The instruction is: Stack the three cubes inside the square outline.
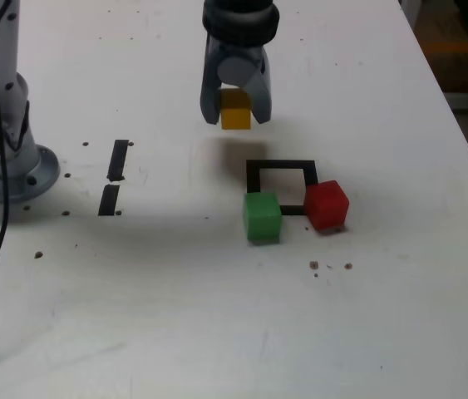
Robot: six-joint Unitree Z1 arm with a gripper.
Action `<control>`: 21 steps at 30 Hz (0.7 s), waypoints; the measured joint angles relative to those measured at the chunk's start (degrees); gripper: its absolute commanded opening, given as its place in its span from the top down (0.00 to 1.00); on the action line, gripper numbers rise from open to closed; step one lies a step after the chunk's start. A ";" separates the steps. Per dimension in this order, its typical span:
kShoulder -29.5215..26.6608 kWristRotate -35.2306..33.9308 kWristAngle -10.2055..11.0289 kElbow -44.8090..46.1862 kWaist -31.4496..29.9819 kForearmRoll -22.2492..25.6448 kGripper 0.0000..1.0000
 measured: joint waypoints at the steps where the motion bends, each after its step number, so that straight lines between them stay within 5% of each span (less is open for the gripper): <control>1: 0.01 0.01 0.00 0.37 0.24 -0.48 0.74; 11: -0.22 0.35 -0.77 6.01 2.48 -7.01 0.66; 21: -0.22 0.32 -2.56 8.06 2.63 -9.13 0.36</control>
